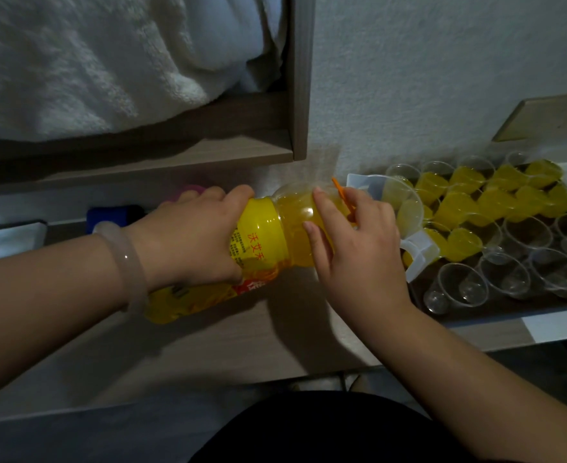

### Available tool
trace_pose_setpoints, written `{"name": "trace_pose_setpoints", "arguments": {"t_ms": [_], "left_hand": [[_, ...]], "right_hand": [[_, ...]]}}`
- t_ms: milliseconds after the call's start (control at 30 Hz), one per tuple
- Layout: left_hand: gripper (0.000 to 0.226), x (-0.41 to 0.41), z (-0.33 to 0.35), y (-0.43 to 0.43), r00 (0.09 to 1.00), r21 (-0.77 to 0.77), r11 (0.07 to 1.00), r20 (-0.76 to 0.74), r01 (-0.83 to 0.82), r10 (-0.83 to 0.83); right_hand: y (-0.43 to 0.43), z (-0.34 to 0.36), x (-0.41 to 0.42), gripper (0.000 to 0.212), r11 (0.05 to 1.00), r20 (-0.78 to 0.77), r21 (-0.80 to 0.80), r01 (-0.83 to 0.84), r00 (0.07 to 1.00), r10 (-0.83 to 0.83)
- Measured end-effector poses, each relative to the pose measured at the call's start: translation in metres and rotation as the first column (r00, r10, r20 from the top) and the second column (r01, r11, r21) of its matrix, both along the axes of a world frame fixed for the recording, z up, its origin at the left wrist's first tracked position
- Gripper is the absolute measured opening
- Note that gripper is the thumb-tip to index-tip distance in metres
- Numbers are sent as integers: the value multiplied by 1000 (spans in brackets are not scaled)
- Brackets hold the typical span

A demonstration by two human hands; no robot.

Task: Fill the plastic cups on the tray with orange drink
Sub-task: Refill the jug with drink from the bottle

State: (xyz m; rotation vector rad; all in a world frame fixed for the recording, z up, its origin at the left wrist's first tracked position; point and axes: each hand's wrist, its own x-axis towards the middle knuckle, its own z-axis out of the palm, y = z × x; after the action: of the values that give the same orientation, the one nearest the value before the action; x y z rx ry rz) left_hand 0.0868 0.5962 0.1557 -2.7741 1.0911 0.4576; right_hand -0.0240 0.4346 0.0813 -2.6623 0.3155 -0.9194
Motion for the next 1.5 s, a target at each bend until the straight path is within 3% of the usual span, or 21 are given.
{"name": "trace_pose_setpoints", "arguments": {"t_ms": [1500], "left_hand": [[106, 13, 8, -7, 998, 52, 998, 40, 47, -49]], "right_hand": [[-4, 1, 5, 40, 1000, 1, 28, 7, 1000, -7]]}}
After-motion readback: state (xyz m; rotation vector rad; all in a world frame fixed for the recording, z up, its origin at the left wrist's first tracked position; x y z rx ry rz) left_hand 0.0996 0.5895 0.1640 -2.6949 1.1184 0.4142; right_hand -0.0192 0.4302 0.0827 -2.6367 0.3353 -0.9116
